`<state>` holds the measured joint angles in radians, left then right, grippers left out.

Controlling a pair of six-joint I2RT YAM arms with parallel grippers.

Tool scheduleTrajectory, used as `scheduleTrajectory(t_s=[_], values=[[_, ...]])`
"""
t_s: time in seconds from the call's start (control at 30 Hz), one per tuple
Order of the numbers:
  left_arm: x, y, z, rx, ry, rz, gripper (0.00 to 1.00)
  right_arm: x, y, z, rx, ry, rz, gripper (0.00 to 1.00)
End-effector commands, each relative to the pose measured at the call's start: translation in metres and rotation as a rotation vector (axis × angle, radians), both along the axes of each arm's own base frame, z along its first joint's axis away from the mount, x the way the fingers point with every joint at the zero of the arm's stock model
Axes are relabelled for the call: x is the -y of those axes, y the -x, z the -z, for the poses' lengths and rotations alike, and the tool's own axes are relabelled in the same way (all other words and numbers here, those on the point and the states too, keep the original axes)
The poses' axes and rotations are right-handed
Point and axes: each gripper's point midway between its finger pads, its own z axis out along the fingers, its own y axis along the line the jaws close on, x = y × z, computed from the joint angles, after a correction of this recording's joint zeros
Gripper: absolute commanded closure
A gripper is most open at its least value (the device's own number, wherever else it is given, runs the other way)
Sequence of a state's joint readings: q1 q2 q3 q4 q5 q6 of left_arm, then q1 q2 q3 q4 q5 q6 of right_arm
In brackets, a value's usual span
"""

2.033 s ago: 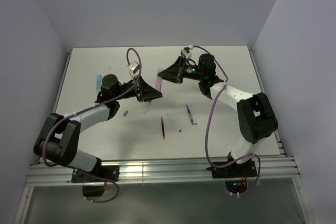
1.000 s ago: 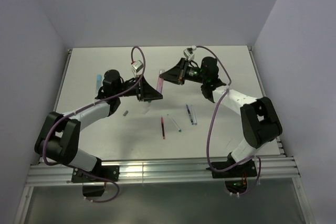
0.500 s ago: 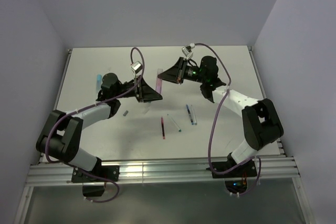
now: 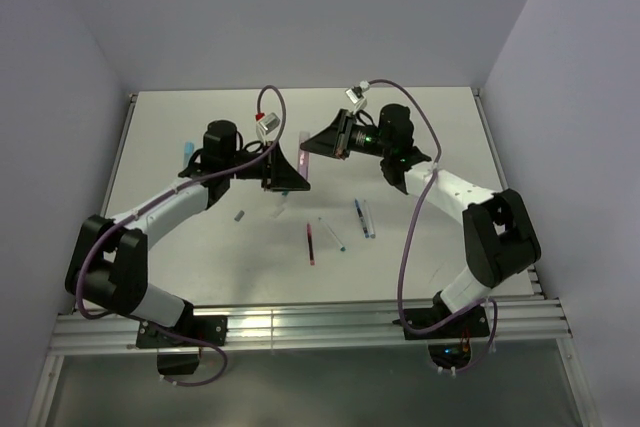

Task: Insert the pens into the pen caps
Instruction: Press the pen cap onto the pen.

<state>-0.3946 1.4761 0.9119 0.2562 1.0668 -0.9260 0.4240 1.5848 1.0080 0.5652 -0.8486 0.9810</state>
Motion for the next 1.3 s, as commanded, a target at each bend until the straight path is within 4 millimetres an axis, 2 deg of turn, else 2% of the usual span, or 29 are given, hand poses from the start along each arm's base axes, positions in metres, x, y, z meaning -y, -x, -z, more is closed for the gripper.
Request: scheduleTrajectory(t_s=[0.0, 0.1, 0.17, 0.2, 0.23, 0.27, 0.3, 0.33, 0.43, 0.57, 0.63, 0.83, 1.0, 1.27], values=[[-0.005, -0.047, -0.022, 0.152, -0.051, -0.192, 1.0, -0.023, 0.071, -0.001, 0.042, 0.044, -0.295, 1.0], [-0.003, -0.043, -0.033, 0.167, -0.009, -0.176, 1.0, -0.022, 0.074, -0.001, 0.056, 0.048, -0.308, 1.0], [-0.009, -0.044, -0.035, 0.157, 0.022, -0.198, 1.0, -0.021, 0.076, -0.002, 0.065, 0.046, -0.313, 1.0], [-0.01, -0.044, -0.05, 0.162, 0.084, -0.207, 1.0, -0.021, 0.078, -0.004, 0.069, 0.043, -0.32, 1.0], [-0.017, -0.045, -0.044, 0.133, 0.108, -0.226, 1.0, -0.021, 0.081, -0.006, 0.076, 0.039, -0.327, 1.0], [-0.021, -0.046, -0.048, 0.121, 0.147, -0.239, 1.0, -0.02, 0.082, -0.008, 0.08, 0.037, -0.33, 1.0], [-0.025, -0.044, -0.07, 0.129, 0.242, -0.236, 1.0, -0.02, 0.083, -0.009, 0.088, 0.036, -0.335, 1.0], [-0.029, -0.043, -0.063, 0.092, 0.264, -0.228, 1.0, -0.02, 0.084, -0.012, 0.093, 0.031, -0.339, 1.0], [-0.031, -0.037, -0.075, 0.076, 0.347, -0.203, 1.0, -0.019, 0.089, -0.02, 0.116, 0.019, -0.356, 1.0], [-0.031, -0.031, -0.08, 0.106, 0.363, -0.179, 1.0, -0.02, 0.098, -0.022, 0.125, 0.015, -0.385, 1.0], [-0.032, -0.027, -0.087, 0.156, 0.371, -0.164, 1.0, -0.021, 0.103, -0.023, 0.154, 0.016, -0.399, 1.0], [-0.028, -0.005, -0.091, 0.334, 0.33, -0.083, 1.0, -0.02, 0.108, -0.029, 0.205, 0.01, -0.438, 1.0], [-0.03, 0.003, -0.093, 0.46, 0.279, -0.064, 1.0, -0.019, 0.116, -0.033, 0.274, 0.006, -0.472, 1.0], [-0.032, 0.008, -0.091, 0.54, 0.262, -0.053, 1.0, -0.013, 0.129, -0.042, 0.373, -0.006, -0.519, 1.0]])
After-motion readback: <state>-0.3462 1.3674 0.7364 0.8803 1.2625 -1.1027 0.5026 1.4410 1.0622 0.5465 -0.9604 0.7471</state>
